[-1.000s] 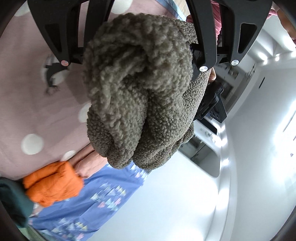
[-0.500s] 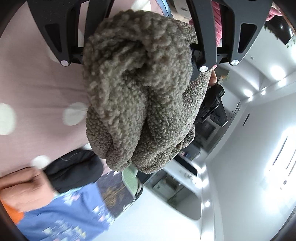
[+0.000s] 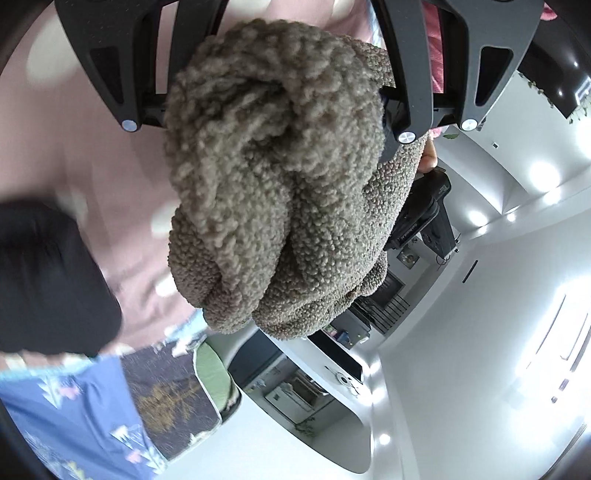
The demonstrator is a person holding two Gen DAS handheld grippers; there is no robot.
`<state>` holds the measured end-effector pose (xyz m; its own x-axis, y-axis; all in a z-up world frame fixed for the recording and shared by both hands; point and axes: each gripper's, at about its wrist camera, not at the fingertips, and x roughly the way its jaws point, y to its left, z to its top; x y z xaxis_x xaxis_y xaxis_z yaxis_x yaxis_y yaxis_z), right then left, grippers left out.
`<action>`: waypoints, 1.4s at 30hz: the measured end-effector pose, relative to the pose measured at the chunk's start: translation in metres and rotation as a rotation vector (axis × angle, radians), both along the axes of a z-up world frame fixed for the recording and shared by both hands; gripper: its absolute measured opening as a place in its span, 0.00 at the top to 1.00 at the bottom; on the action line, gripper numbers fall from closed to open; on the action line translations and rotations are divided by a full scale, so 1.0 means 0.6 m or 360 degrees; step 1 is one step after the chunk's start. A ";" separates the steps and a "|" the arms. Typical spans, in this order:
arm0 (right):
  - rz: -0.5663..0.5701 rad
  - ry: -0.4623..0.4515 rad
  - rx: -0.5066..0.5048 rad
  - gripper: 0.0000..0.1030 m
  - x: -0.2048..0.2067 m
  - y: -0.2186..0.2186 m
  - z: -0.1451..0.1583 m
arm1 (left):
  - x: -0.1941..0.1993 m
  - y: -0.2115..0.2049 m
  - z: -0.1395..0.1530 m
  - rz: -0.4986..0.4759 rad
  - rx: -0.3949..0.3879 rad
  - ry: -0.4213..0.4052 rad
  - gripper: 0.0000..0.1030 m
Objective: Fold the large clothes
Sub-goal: 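Lift the fleece bundle with both grippers and carry it along the bed, then lower the fleece bundle beside the black jacket and open both grippers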
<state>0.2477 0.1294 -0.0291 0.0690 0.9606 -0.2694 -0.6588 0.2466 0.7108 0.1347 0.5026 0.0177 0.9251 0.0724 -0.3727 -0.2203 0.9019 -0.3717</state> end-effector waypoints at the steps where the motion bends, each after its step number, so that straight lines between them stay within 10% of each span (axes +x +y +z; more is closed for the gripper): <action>1: -0.0008 -0.0027 0.0009 0.44 0.021 0.018 0.009 | 0.022 0.010 0.011 0.0010 0.0037 -0.0006 0.59; 11: -0.0175 -0.0049 -0.0038 0.43 0.176 0.129 -0.038 | 0.268 0.092 -0.002 0.0239 0.0176 0.0121 0.60; 17: -0.0488 0.0114 -0.0533 0.30 0.243 0.190 -0.233 | 0.368 0.123 -0.227 0.0445 0.0154 0.0625 0.57; 24: -0.0586 -0.0061 -0.0581 0.20 0.211 0.195 -0.207 | 0.288 0.141 -0.260 0.0415 -0.0078 0.0377 0.49; 34: -0.0661 -0.0057 -0.0642 0.11 0.161 0.169 -0.181 | 0.192 0.039 -0.209 0.0214 0.0255 0.0469 0.16; 42: -0.0825 -0.0481 -0.0946 0.11 0.030 0.123 -0.105 | 0.049 -0.119 -0.136 0.0107 0.0378 0.0327 0.02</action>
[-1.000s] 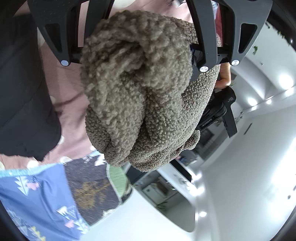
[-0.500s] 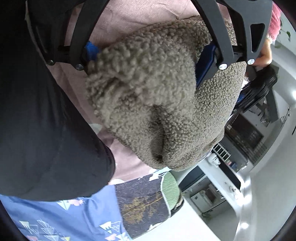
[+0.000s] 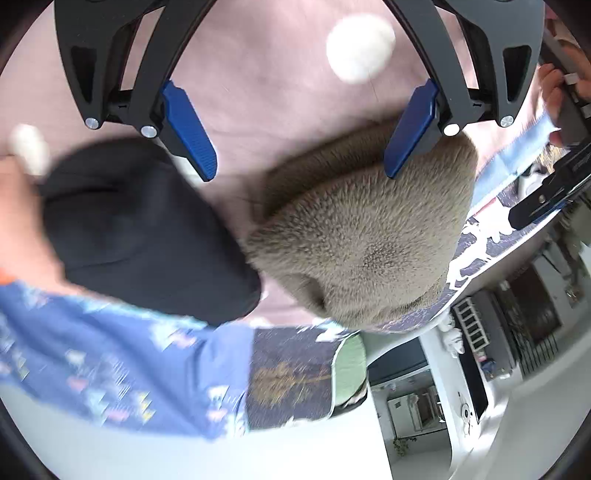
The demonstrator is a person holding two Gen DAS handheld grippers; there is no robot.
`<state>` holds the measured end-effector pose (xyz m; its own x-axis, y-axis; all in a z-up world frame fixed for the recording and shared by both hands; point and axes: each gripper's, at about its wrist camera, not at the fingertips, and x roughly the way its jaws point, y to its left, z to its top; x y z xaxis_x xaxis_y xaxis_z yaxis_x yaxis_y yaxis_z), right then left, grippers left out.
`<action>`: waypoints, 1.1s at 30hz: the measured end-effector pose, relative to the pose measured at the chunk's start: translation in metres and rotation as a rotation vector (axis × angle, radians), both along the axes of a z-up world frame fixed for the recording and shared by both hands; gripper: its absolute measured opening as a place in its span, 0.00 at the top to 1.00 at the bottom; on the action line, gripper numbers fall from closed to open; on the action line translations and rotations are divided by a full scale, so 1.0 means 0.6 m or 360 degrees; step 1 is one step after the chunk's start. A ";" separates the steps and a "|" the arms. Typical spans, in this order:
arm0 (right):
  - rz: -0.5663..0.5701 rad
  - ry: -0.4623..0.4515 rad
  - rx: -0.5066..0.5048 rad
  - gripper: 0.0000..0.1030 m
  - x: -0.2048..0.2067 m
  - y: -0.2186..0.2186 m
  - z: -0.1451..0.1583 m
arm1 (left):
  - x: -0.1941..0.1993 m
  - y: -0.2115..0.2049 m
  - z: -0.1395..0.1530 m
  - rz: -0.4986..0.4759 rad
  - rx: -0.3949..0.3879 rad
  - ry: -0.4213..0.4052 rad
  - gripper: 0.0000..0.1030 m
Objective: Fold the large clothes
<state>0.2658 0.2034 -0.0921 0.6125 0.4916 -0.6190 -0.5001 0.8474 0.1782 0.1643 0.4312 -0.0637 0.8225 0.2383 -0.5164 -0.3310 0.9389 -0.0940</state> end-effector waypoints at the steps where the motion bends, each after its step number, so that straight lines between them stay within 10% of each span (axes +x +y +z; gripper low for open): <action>1: -0.0023 -0.0042 -0.0016 0.11 -0.028 -0.016 0.020 | -0.012 -0.012 0.005 0.0002 0.0009 -0.0009 0.02; 11: -0.0120 -0.0339 -0.0121 0.01 -0.214 -0.132 0.129 | -0.148 -0.159 0.049 0.0057 0.0127 -0.0008 0.02; 19: -0.0133 -0.0291 -0.0109 0.01 -0.325 -0.234 0.134 | -0.237 -0.278 0.069 0.0021 0.0247 0.0013 0.02; 33: -0.0294 -0.0359 -0.0092 0.01 -0.450 -0.332 0.135 | -0.376 -0.371 0.088 -0.0040 0.0026 -0.0016 0.02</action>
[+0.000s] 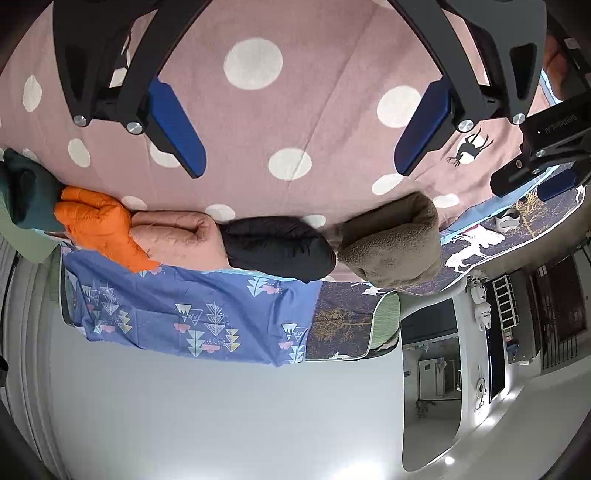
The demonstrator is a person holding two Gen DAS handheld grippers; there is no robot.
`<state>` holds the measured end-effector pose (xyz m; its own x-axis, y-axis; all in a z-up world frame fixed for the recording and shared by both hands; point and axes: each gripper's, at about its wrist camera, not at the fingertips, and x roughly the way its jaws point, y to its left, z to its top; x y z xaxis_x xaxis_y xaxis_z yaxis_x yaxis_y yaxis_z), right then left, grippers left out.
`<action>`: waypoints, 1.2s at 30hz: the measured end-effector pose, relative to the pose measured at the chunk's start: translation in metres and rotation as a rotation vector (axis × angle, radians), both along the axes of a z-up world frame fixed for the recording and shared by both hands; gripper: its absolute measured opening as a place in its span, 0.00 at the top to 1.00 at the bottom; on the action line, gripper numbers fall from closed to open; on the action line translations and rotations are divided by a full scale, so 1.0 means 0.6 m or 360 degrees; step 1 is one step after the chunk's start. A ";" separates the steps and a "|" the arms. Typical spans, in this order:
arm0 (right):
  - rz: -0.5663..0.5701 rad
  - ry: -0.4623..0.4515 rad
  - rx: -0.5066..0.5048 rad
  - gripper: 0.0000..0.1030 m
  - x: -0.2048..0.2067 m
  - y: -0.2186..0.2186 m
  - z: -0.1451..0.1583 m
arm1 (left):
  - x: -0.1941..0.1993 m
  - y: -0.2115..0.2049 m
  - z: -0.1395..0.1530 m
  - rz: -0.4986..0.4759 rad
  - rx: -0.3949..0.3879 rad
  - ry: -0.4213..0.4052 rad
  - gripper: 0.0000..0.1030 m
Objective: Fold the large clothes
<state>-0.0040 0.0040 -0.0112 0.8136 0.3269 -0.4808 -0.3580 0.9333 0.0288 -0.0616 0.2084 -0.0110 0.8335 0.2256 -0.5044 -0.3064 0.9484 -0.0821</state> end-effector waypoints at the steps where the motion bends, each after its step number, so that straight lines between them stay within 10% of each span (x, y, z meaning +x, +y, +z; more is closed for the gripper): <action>1: 0.0001 0.0006 0.0005 0.01 -0.005 -0.002 -0.003 | -0.003 -0.002 -0.002 0.0002 -0.0005 0.0010 0.02; 36: 0.0055 0.0057 0.0050 0.01 -0.017 0.010 -0.014 | 0.001 -0.004 -0.027 -0.0064 0.0027 0.0115 0.02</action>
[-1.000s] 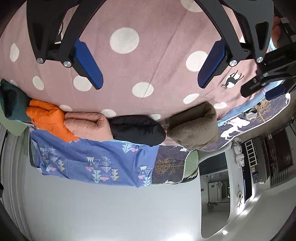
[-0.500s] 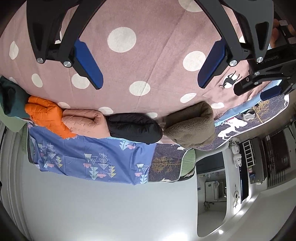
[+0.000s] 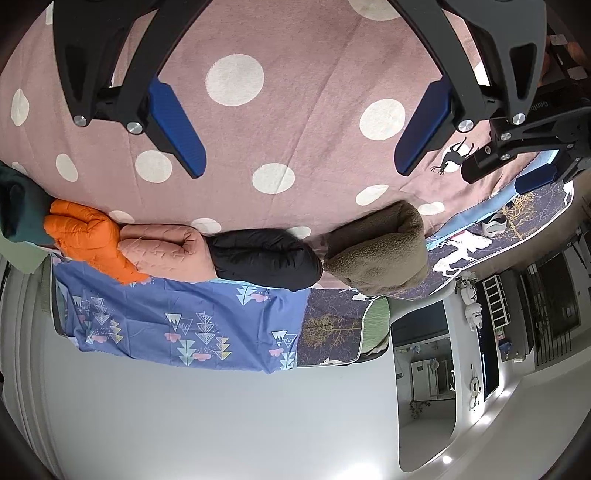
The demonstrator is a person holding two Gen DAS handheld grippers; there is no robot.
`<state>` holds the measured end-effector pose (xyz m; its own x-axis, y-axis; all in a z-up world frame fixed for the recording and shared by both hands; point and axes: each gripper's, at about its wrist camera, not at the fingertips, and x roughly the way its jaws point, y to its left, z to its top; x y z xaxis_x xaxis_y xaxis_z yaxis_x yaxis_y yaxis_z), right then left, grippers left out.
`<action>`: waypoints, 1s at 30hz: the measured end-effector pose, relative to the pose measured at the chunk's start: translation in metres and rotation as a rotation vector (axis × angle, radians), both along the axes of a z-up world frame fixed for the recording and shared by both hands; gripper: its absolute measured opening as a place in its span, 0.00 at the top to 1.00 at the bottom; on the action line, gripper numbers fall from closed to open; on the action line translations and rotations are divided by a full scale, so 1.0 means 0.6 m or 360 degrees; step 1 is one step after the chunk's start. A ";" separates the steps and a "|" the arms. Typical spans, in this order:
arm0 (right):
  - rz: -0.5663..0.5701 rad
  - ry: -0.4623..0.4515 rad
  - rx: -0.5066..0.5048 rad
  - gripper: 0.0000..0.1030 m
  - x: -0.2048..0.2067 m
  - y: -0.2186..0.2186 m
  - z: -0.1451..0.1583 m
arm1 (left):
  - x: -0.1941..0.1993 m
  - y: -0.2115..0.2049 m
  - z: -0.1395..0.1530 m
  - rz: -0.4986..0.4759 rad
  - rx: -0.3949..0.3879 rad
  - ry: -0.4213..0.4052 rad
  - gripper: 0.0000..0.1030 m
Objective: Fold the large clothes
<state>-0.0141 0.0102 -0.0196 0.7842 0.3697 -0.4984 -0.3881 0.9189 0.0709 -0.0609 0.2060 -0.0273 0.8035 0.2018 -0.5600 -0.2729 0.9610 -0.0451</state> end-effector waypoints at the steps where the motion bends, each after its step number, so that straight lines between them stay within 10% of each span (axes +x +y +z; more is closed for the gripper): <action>1: -0.0001 0.0002 0.0003 0.01 0.001 0.000 0.000 | 0.000 -0.001 0.000 -0.0001 0.0005 0.0001 0.02; 30: -0.0038 0.0027 -0.0021 0.01 0.016 0.001 -0.010 | 0.024 0.000 -0.016 -0.0013 0.0016 0.0053 0.02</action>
